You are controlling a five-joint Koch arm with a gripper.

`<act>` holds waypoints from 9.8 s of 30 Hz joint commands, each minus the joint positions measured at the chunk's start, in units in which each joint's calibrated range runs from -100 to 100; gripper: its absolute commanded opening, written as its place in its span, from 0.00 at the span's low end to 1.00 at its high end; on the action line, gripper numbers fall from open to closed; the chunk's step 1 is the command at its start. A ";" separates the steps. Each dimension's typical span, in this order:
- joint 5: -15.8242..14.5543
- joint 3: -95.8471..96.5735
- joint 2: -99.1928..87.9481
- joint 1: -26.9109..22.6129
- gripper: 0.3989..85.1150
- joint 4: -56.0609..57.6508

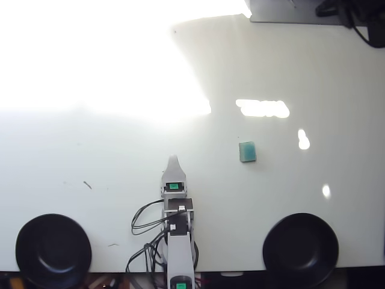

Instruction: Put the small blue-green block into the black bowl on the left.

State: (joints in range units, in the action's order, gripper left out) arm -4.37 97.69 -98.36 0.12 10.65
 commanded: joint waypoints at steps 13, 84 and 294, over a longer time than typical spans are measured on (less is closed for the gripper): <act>-0.10 2.31 2.86 -3.86 0.57 -1.21; 67.94 -43.35 22.89 20.95 0.55 -5.02; 3.32 -2.50 -1.32 3.66 0.55 -18.32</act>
State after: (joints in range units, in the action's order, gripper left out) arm -0.85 94.09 -98.48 2.52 -0.53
